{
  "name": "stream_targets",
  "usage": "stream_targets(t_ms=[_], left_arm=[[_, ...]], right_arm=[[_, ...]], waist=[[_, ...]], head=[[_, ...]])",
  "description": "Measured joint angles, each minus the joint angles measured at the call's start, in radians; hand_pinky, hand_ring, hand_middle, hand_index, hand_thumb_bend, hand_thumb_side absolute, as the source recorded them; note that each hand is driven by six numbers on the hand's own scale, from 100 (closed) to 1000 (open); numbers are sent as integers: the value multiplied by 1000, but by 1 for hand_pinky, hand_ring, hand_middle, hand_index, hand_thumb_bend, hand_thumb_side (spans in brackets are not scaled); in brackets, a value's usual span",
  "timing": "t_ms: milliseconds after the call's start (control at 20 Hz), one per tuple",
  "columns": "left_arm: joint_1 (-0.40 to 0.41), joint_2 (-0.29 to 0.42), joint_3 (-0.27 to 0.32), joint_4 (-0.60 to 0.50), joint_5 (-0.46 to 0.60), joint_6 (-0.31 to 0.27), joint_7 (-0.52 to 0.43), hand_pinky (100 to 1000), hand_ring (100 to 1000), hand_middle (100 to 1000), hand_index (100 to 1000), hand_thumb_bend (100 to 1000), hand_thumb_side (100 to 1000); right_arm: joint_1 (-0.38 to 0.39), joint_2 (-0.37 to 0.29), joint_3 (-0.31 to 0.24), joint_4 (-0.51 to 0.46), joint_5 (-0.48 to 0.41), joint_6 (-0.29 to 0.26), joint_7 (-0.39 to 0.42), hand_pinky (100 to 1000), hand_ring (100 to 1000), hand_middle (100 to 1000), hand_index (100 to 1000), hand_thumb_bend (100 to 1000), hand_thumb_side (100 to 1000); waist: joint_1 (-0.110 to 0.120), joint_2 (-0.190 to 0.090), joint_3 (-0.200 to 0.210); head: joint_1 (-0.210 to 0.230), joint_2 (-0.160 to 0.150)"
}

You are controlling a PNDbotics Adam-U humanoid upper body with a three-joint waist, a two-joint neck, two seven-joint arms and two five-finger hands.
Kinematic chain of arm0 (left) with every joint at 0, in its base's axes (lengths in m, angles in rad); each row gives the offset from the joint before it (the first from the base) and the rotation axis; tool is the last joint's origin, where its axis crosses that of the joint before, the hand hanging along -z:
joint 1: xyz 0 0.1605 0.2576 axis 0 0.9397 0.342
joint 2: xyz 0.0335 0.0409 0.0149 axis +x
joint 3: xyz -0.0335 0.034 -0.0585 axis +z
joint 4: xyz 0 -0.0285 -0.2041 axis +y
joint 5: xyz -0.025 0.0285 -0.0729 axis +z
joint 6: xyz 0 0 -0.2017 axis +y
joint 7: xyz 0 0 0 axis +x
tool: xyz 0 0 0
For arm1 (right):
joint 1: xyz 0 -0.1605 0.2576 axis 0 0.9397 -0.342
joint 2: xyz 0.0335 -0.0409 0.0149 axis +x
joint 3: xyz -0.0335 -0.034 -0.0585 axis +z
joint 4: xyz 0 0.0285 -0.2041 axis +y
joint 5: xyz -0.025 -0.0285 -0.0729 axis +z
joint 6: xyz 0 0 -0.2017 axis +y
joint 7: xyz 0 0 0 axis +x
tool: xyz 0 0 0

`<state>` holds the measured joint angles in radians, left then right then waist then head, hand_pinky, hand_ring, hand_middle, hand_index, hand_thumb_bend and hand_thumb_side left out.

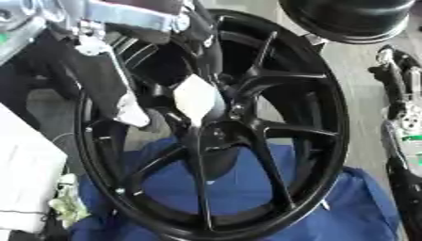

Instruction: Pull the pin out of the wheel hub.

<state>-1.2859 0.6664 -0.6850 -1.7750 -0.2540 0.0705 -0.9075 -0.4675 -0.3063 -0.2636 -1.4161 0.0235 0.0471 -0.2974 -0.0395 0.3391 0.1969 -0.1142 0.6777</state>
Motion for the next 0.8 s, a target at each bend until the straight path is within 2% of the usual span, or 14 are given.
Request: stream_targets(t_ms=[400,500,800], left_arm=[[3,-8,-3,75,12,-89,0,859,816,760,820,521,100],[6,-8,-2,83,12,-105,0,863,819,764,822,550,100],[12,-8,-2,96,-8,-141,0,862,819,769,828,542,100]], right_arm=[[-4,0,5,0,0,2,5,785,667,694,770,100,669],[-6,0,6,0,0,3,6,785,667,694,770,100,678],[-7,0,6,0,1,3,7,785,666,694,770,100,684]], waist=[[0,0,-2],[0,0,-3],[0,0,-5]], head=[[0,-2],[-1,-2],[-3,-2]])
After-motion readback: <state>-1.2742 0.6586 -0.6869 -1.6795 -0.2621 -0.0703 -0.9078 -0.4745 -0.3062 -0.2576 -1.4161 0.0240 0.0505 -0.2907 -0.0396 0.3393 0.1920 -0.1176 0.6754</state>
